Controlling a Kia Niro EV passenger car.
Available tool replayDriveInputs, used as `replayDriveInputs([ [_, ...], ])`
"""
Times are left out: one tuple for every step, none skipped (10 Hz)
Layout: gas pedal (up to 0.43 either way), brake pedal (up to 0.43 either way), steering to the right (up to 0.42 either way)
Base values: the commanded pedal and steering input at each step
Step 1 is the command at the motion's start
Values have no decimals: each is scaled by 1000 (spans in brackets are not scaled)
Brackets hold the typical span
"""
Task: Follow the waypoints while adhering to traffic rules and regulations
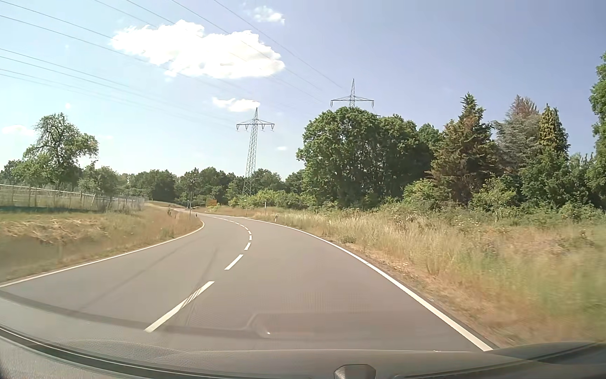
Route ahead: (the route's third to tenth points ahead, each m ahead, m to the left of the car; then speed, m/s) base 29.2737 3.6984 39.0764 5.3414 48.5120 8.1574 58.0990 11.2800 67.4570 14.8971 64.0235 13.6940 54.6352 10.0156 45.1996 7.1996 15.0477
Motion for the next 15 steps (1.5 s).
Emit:
replayDriveInputs([
  [0, 183, -26],
  [0, 183, -26],
  [0, 189, -26],
  [0, 195, -26],
  [0, 201, -27],
  [0, 207, -28],
  [0, 207, -28],
  [0, 213, -28],
  [0, 220, -29],
  [0, 226, -30],
  [0, 232, -30],
  [0, 238, -30],
  [0, 238, -30],
  [0, 244, -30],
  [0, 250, -31],
])
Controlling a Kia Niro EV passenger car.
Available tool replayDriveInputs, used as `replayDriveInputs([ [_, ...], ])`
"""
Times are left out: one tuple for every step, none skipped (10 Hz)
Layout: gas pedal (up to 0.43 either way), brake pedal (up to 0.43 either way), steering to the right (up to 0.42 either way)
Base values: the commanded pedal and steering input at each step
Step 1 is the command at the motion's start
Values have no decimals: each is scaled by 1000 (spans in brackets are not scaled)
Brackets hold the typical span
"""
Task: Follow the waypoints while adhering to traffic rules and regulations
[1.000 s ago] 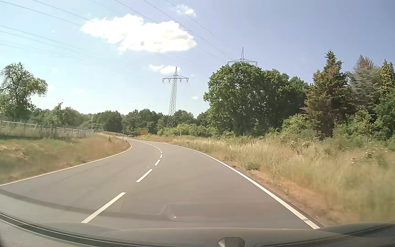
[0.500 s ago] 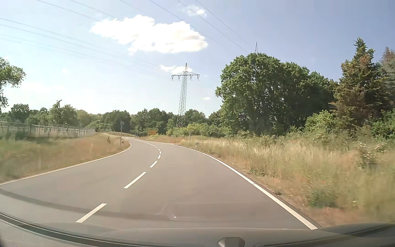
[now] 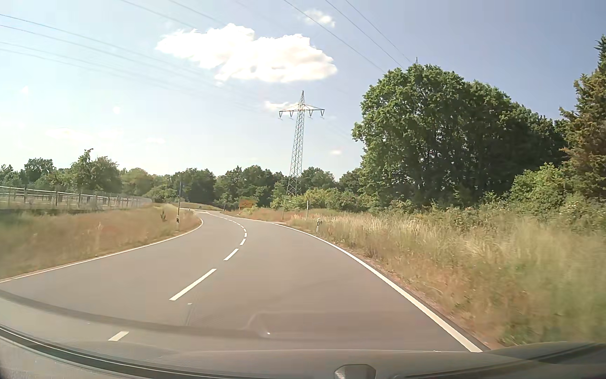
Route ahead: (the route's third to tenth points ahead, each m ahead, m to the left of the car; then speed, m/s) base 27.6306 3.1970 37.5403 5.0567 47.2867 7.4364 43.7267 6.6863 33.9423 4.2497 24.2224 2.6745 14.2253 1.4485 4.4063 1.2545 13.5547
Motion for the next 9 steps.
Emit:
replayDriveInputs([
  [0, 250, -31],
  [0, 256, -32],
  [0, 256, -33],
  [0, 256, -34],
  [0, 262, -34],
  [0, 262, -35],
  [0, 262, -35],
  [0, 268, -35],
  [0, 268, -35],
])
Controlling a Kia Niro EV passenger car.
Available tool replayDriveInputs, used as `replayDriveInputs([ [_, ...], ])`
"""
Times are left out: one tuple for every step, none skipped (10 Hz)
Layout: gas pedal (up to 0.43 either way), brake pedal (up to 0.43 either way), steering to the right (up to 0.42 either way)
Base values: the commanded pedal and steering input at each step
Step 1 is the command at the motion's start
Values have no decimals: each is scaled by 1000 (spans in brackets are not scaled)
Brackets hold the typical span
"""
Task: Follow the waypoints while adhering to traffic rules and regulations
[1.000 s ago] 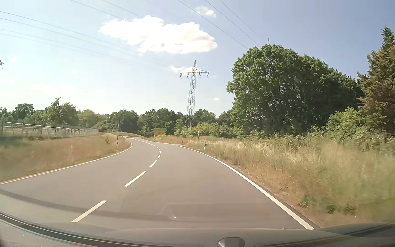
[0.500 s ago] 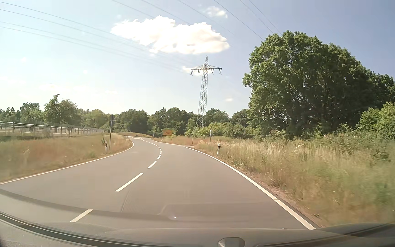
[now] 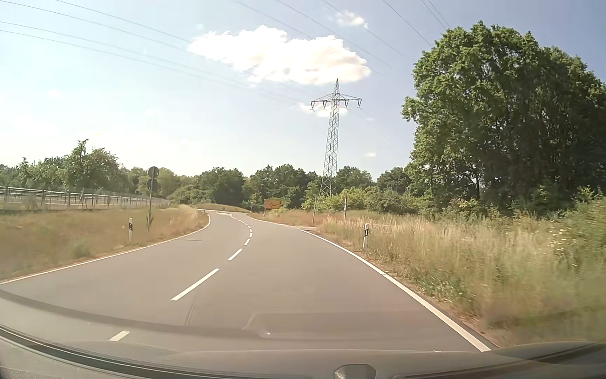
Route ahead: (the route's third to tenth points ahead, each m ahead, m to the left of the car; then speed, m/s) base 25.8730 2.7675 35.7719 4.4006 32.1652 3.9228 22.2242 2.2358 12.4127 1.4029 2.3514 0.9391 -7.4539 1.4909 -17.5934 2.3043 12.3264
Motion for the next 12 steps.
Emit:
replayDriveInputs([
  [0, 274, -35],
  [0, 274, -36],
  [0, 274, -36],
  [0, 280, -36],
  [0, 287, -36],
  [0, 287, -36],
  [0, 293, -36],
  [0, 293, -36],
  [0, 299, -35],
  [0, 299, -35],
  [0, 305, -34],
  [0, 305, -32],
])
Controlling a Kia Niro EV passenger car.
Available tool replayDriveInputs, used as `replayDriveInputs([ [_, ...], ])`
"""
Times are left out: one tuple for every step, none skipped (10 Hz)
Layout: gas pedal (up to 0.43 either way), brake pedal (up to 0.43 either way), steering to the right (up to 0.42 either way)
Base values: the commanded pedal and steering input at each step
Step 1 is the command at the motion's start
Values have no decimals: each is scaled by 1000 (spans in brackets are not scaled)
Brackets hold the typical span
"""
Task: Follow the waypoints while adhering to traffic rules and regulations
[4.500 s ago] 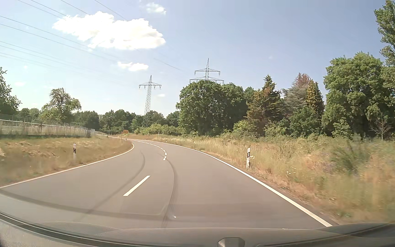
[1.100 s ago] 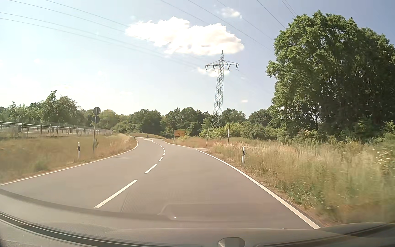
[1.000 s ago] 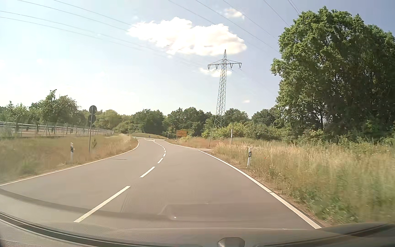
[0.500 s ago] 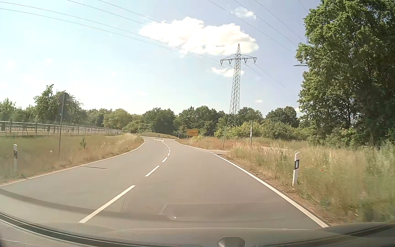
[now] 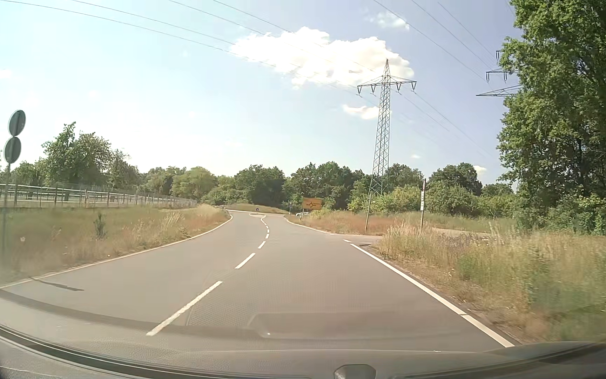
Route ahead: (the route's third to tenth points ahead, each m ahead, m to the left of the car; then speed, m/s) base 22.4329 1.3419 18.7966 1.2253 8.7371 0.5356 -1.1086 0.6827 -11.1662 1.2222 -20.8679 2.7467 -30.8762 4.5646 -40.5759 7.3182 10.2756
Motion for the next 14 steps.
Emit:
replayDriveInputs([
  [0, 305, -28],
  [0, 305, -19],
  [0, 305, -16],
  [0, 305, -15],
  [0, 311, -15],
  [0, 311, -15],
  [0, 317, -14],
  [0, 317, -14],
  [0, 317, -14],
  [0, 323, -14],
  [0, 323, -14],
  [0, 329, -13],
  [0, 329, -10],
  [0, 329, -4],
])
